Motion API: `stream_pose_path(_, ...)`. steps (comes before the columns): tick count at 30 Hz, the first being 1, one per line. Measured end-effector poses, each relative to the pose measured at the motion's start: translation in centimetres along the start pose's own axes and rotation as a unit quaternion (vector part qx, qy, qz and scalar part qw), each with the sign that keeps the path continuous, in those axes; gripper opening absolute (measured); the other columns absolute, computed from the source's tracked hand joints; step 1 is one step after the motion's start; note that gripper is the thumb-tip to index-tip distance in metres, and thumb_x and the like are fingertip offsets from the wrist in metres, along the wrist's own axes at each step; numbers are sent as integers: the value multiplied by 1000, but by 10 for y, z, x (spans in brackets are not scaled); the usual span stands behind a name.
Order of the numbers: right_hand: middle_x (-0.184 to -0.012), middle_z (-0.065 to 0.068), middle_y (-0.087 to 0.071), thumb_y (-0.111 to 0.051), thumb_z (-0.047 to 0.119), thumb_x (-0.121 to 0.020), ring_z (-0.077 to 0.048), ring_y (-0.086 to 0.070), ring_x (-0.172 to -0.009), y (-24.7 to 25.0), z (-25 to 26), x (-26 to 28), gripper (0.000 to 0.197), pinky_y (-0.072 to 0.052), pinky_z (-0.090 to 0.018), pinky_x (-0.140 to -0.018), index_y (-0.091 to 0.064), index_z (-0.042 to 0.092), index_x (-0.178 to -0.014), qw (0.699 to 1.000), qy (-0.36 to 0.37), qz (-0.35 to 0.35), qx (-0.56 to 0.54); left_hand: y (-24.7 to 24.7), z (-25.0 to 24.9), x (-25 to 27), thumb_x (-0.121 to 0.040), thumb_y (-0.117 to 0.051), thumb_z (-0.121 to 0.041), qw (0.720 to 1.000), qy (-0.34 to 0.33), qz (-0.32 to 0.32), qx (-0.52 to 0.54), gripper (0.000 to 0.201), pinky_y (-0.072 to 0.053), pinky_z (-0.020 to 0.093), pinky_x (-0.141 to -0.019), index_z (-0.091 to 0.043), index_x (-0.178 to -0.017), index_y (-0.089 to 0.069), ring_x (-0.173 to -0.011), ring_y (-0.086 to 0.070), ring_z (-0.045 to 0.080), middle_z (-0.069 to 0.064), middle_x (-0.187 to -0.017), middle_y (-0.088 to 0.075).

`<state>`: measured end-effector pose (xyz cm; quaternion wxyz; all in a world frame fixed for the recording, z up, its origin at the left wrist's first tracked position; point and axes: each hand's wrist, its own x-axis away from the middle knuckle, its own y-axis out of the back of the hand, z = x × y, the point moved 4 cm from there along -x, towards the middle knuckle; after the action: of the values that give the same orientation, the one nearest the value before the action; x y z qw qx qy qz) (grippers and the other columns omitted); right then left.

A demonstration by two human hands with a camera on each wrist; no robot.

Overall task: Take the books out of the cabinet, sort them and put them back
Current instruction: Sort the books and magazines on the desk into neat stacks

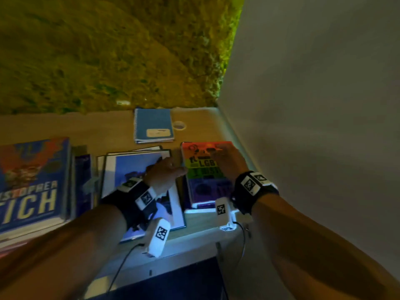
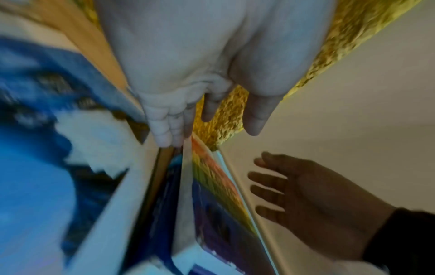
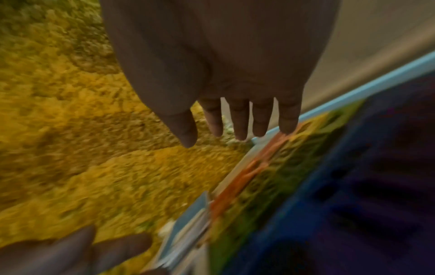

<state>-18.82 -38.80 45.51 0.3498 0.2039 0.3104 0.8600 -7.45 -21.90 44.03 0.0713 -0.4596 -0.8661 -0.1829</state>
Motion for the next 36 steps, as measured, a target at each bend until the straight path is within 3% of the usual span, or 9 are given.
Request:
stream_pose_path(2, -125, -14, -67, -60, 60, -71, -31, -64, -111, 13, -62, -23, 71, -53, -46, -98, -63, 14, -125, 997, -71, -28, 22, -23, 6, -15, -89, -69, -38, 999, 42, -19, -15, 41, -43, 31, -96, -23, -125, -58, -112, -55, 24, -4, -124, -53)
stream_pose_path(4, -121, -19, -68, -58, 70, -57, -32, -66, -99, 10, -105, -33, 86, -55, -46, -87, -61, 13, -121, 991, -133, 0, 21, -37, 20, -28, -91, -67, -34, 994, 95, -40, -19, 16, -50, 41, -92, -22, -102, -63, -99, -60, 33, 19, -122, -64)
stream_pose_path(8, -133, -16, -61, -68, 57, -87, -35, -63, -114, 13, -117, -13, 75, -41, -31, -79, -54, 3, -138, 982, -181, 47, 11, -47, 29, -41, -89, -69, -32, 987, 150, -43, -38, 26, -53, 39, -88, -18, -108, -58, -98, -61, 27, 4, -105, -62)
stream_pose_path(11, -118, -21, -70, -70, 53, -90, -35, -67, -98, 11, -132, -21, 62, -45, -31, -75, -70, -1, -118, 981, -183, 49, -32, -47, 20, -42, -89, -70, -29, 989, 138, -41, -44, 18, -53, 35, -84, -29, -95, -53, -77, -55, 12, -5, -89, -57)
stream_pose_path(14, -115, -17, -71, -75, 51, -87, -34, -67, -103, 11, -137, -29, 54, -56, -40, -90, -72, 4, -114, 975, -200, 30, -88, -51, 20, -43, -88, -70, -20, 992, 126, -21, -6, 25, -45, 27, -67, -28, -110, -59, -87, -61, 11, -6, -99, -66)
stream_pose_path(17, -120, -16, -68, -70, 52, -90, -31, -65, -102, 9, -137, -36, 57, -53, -39, -87, -69, 2, -119, 975, -200, 42, -87, -53, 23, -44, -86, -70, -17, 993, 113, -17, 29, 44, -51, 33, -72, -31, -126, -56, -96, -65, 17, 0, -113, -69)
stream_pose_path(21, -111, -17, -64, -62, 47, -98, -28, -57, -91, 15, -135, -37, 52, -41, -31, -77, -68, -1, -116, 980, -186, 43, -62, -52, 30, -52, -79, -74, -37, 993, 102, -27, -59, 57, -49, 44, -97, -35, -132, -53, -112, -61, 24, -2, -125, -65)
stream_pose_path(28, -105, -22, -71, -63, 42, -97, -33, -66, -89, 17, -138, -31, 44, -52, -41, -78, -71, -1, -99, 986, -145, 7, -78, -58, 34, -50, -64, -66, -64, 982, 72, -53, -168, 74, -54, 39, -93, -53, -134, -44, -113, -60, 30, 6, -135, -57)
stream_pose_path(36, -100, -16, -75, -67, 41, -95, -36, -70, -93, 23, -89, -23, 28, -56, -54, -91, -74, 15, -87, 981, -98, -34, -163, -48, 6, -26, -82, -70, -3, 987, -54, -103, 107, 48, -51, 48, -99, -30, -121, -61, -109, -67, 18, -1, -114, -72)
